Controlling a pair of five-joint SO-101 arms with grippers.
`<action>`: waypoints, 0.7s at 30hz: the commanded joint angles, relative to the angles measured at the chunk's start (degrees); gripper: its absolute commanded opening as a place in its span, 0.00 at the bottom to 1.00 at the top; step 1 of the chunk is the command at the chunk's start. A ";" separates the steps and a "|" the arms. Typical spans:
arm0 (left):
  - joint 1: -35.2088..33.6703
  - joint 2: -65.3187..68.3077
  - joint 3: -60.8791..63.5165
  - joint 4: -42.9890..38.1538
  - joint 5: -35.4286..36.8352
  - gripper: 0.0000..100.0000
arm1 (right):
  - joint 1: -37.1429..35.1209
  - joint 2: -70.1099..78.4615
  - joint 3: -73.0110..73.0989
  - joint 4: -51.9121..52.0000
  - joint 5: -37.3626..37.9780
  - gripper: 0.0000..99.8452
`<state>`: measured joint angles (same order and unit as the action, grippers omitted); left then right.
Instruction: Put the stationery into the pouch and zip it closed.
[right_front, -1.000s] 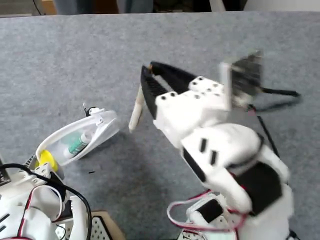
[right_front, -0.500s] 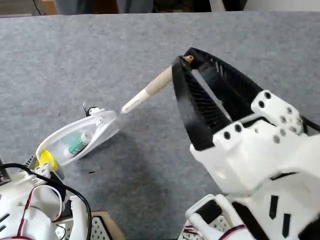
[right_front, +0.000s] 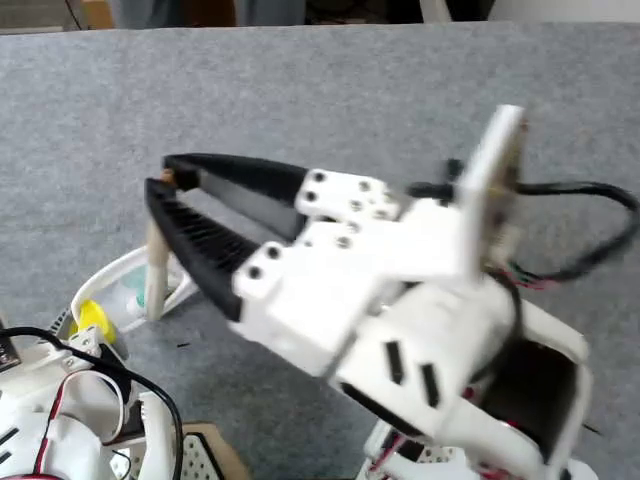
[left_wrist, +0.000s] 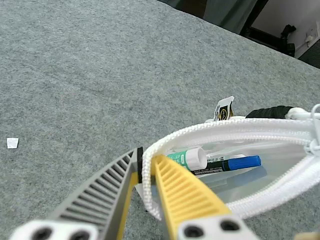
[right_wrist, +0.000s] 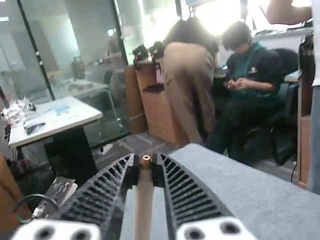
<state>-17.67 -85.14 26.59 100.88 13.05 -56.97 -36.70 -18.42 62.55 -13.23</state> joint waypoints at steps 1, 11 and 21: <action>0.13 0.09 -0.40 0.00 -0.18 0.03 | -1.32 4.44 -1.54 0.00 -0.18 0.01; 0.13 -0.09 -0.40 0.00 -0.18 0.03 | -2.29 9.80 -1.36 -7.30 8.79 0.01; 0.22 -0.09 -0.40 0.00 -0.18 0.03 | -3.60 9.98 -3.30 -9.58 10.81 0.01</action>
<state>-17.67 -85.14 26.59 100.88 13.05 -59.96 -26.77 -18.59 55.52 -3.12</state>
